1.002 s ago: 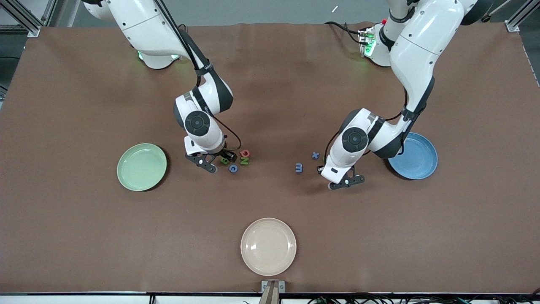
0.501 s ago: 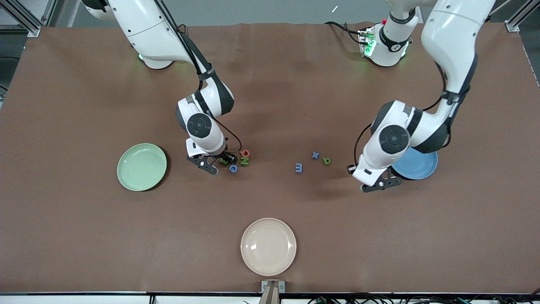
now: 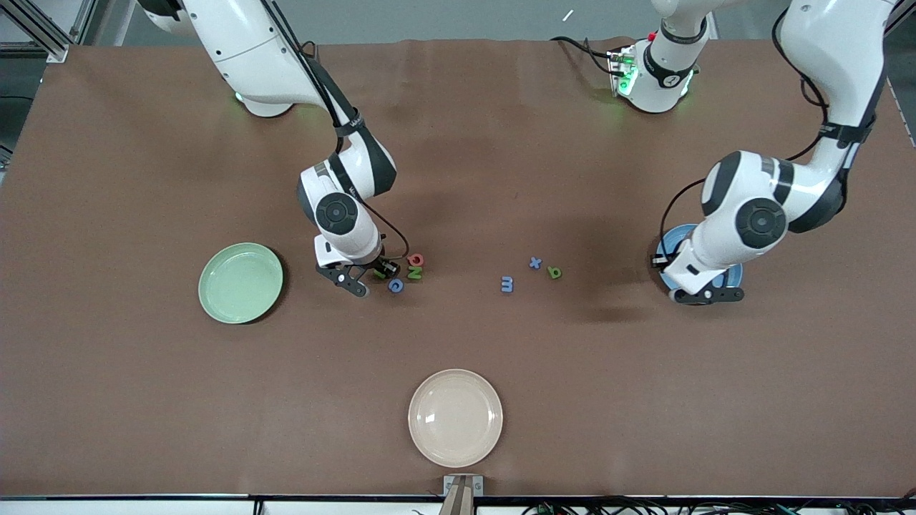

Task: Sort upper and lower case letters into plates
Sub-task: 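Put the u in the blue plate while the right gripper drops the B, then grasp the a with the left gripper while the right gripper grasps the C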

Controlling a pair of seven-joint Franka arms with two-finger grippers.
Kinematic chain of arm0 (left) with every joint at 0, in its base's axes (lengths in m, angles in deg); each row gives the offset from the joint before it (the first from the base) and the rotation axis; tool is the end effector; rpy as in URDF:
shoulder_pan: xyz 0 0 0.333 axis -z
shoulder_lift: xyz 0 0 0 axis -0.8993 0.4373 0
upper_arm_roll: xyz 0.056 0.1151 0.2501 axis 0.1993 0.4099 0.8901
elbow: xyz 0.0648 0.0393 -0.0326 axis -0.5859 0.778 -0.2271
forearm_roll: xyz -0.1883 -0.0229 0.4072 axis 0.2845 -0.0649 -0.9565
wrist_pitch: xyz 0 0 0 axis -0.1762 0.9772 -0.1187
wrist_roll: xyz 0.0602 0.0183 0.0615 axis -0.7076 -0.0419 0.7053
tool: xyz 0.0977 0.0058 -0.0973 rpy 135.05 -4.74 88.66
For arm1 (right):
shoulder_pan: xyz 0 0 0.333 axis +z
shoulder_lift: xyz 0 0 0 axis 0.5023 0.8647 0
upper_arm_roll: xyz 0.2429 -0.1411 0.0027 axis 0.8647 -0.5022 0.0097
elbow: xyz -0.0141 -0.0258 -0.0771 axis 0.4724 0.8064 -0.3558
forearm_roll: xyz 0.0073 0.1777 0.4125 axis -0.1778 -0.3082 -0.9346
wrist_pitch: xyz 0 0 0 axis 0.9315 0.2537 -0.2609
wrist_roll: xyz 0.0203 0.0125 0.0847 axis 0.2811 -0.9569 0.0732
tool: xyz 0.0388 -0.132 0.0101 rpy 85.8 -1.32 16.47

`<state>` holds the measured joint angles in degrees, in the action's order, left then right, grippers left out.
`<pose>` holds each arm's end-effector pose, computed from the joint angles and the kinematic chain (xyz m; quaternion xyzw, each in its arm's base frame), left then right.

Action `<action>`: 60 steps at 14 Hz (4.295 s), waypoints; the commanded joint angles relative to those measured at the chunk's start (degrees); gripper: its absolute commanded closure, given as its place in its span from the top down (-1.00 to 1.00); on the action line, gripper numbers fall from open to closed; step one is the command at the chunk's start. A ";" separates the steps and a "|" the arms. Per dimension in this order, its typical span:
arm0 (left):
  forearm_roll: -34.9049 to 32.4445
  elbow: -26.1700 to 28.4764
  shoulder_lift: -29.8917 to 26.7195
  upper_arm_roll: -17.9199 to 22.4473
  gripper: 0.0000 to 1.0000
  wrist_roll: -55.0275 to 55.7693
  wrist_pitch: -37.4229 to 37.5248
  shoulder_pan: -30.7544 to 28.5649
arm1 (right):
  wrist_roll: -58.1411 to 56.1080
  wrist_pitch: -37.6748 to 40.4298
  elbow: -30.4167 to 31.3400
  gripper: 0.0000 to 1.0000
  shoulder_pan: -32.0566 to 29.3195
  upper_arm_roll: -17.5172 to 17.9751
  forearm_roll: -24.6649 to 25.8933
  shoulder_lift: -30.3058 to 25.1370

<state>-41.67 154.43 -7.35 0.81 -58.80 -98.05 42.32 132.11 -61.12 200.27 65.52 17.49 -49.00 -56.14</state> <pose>0.5839 -0.0746 0.1595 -0.9968 0.0138 0.0744 0.0261 0.5345 0.3338 0.0717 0.9626 -0.2692 -0.0312 0.0054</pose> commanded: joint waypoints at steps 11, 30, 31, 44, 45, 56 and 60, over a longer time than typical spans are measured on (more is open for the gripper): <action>-9.22 16.85 -2.18 -1.17 -0.74 -7.75 -17.28 -9.54 | 1.34 0.94 0.01 -0.95 -0.82 -0.78 0.53 -0.08; -3.95 0.87 0.53 -13.64 1.00 10.91 0.82 -6.04 | -25.55 -3.43 16.26 -0.99 -18.13 -7.46 2.46 -14.41; -3.95 -0.45 2.20 -13.56 1.00 15.67 0.82 -3.93 | -25.55 -3.71 16.36 -0.97 -18.40 -7.46 2.38 -13.89; -17.74 -8.19 19.52 -13.03 1.00 53.24 -7.96 9.27 | -25.46 -3.72 16.36 0.16 -18.49 -7.28 1.41 -9.75; -17.75 -8.45 19.96 -12.95 0.99 54.29 -8.67 9.97 | -25.47 -3.28 16.27 0.75 -18.49 -7.37 1.49 -10.01; -17.92 -10.83 21.55 -7.32 0.31 56.76 -8.76 17.01 | -6.80 11.43 5.11 1.00 -9.99 -6.76 -1.67 -14.76; -17.92 -10.57 21.64 -7.32 -0.16 56.85 -8.76 17.09 | 7.20 0.97 2.58 1.00 -2.60 -6.76 -4.02 -7.85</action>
<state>-58.31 144.21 13.74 -6.62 -3.19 -106.88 59.12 134.88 -56.57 204.97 60.87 11.22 -50.84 -68.43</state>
